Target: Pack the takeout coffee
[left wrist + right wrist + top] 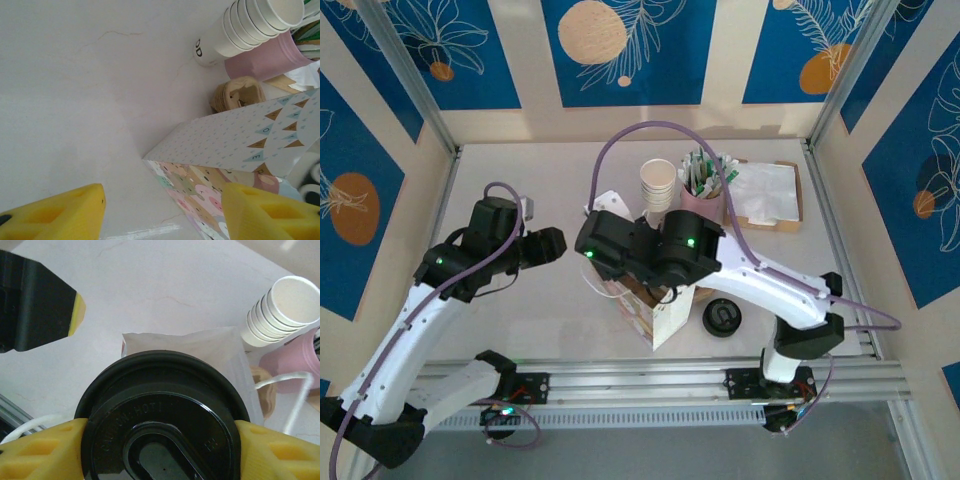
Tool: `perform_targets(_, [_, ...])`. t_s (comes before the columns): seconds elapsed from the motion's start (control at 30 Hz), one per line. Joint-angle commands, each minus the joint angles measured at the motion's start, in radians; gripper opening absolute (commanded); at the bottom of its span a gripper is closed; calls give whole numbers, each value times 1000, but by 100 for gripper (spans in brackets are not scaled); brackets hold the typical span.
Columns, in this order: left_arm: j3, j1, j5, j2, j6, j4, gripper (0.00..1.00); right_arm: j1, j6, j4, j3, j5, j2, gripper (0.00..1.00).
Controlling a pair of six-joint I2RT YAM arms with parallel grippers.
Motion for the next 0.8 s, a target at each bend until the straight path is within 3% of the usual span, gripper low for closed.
perform_targets(0.0, [-1, 12, 34, -8, 1, 10, 63, -13, -41, -56, 55, -28, 22, 48])
perform_targets(0.23, [-14, 12, 46, -7, -2, 15, 63, -36, -77, -93, 87, -63, 67, 47])
perform_targets(0.77, [-28, 12, 53, 4, -13, 33, 63, -56, -63, -243, 223, 20, 118, 48])
